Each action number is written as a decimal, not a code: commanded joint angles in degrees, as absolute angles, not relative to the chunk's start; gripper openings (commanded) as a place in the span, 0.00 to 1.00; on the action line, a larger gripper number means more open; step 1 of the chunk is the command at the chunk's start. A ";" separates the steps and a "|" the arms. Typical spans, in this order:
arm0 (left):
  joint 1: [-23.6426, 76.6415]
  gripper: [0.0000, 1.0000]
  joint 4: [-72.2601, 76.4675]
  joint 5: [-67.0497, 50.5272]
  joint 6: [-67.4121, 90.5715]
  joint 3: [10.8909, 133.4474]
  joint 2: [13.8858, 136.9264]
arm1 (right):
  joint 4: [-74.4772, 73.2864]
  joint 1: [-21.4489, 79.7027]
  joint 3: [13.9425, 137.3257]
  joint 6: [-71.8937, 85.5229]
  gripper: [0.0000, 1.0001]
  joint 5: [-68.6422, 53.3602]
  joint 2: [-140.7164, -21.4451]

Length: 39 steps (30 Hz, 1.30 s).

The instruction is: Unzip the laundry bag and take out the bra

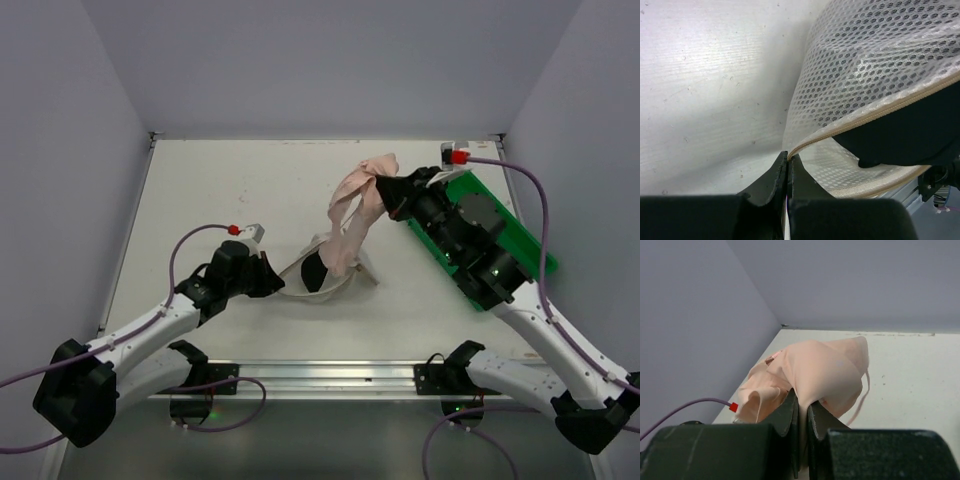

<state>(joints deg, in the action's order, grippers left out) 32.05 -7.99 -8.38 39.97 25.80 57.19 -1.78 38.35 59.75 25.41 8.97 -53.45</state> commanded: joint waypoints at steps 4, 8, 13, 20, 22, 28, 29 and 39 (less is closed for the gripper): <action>32.08 0.00 -7.64 -8.08 40.52 26.63 57.57 | -9.03 36.12 71.71 21.70 0.00 3.81 -50.97; 32.17 0.00 -9.30 -8.79 40.52 28.47 56.17 | -9.41 36.12 75.49 25.22 0.00 -4.48 -53.61; 32.08 0.00 -15.02 -5.81 38.94 33.04 53.27 | -9.58 36.04 77.95 24.52 0.00 -3.08 -54.23; 32.08 0.00 -18.19 -4.83 38.50 34.98 52.65 | -14.06 35.51 84.20 18.65 0.00 4.29 -55.55; 32.08 0.00 -18.63 -5.19 38.41 35.51 52.73 | -14.76 34.28 83.50 17.32 0.00 8.07 -55.81; 32.08 0.00 -18.28 -4.48 37.88 35.95 52.82 | -14.77 28.22 77.26 17.49 0.00 15.37 -55.63; 32.17 0.00 -17.67 -4.74 37.88 35.69 53.34 | -14.68 26.04 75.69 18.10 0.00 16.16 -55.72; 32.08 0.00 -13.36 -6.94 38.58 31.03 54.75 | -13.54 8.01 68.04 21.36 0.00 16.08 -61.25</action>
<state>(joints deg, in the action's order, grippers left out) 32.05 -16.43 -5.80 39.38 32.01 54.11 -15.90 11.79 69.63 19.97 14.24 -59.48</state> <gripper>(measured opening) 0.012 0.052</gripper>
